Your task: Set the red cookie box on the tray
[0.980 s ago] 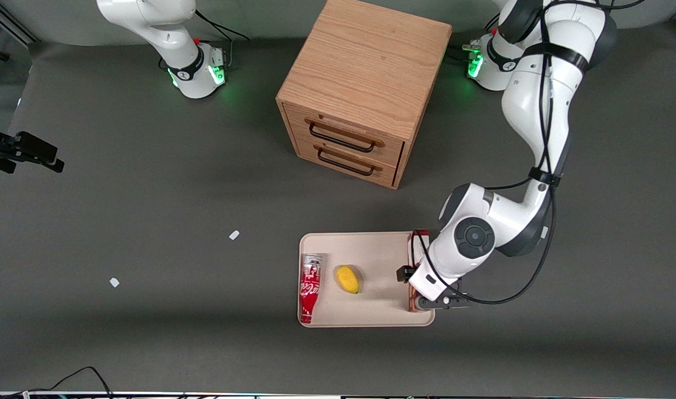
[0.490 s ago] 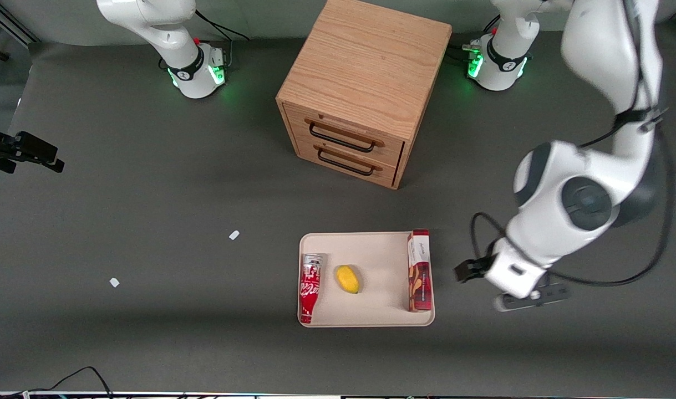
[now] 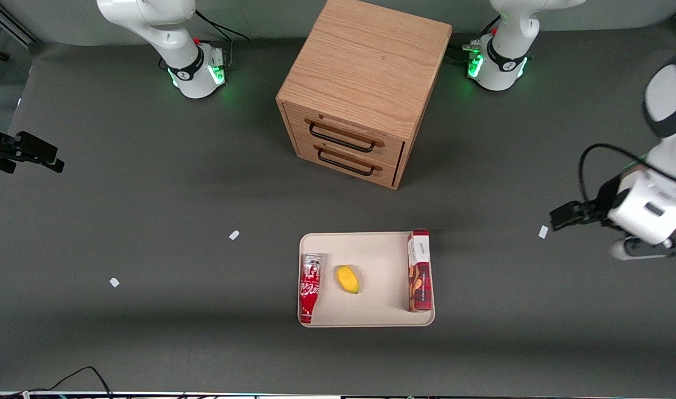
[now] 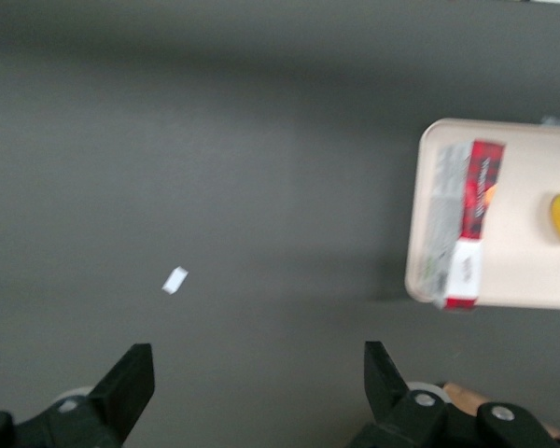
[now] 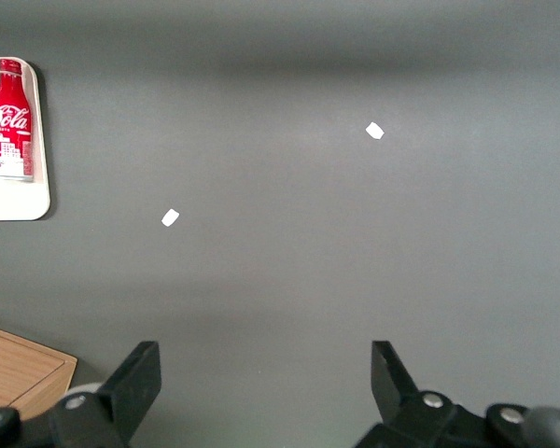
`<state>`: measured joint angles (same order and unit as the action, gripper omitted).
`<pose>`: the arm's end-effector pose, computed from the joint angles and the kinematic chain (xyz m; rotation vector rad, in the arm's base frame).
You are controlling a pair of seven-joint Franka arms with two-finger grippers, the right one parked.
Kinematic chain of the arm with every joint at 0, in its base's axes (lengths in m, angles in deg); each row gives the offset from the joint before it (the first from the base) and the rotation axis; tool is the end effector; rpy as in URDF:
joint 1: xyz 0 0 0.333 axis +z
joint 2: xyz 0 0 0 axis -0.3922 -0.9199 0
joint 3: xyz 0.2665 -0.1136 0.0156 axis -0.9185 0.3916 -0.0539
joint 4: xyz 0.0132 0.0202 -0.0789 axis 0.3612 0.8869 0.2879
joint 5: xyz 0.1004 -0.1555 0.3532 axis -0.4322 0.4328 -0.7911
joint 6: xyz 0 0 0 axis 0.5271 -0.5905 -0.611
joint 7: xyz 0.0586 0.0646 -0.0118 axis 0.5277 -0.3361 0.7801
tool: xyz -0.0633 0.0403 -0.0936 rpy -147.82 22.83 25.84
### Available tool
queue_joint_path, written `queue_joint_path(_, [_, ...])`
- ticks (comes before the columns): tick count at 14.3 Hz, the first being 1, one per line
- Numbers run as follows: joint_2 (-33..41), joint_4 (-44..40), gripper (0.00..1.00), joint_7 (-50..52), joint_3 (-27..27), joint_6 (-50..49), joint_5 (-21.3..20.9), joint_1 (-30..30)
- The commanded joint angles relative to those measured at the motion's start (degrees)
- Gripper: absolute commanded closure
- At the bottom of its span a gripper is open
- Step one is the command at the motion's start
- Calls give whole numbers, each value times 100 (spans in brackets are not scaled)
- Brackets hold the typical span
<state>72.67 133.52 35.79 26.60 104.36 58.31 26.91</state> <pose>0.6352 -0.0535 0.5241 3.1128 0.1105 0.0343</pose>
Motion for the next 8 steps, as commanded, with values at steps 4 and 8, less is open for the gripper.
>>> queue_joint_path(4, [1791,1835,0,-697,-299,40,196,198])
queue_joint_path(8, [2109,1871,0,-785,-299,-206,187,198])
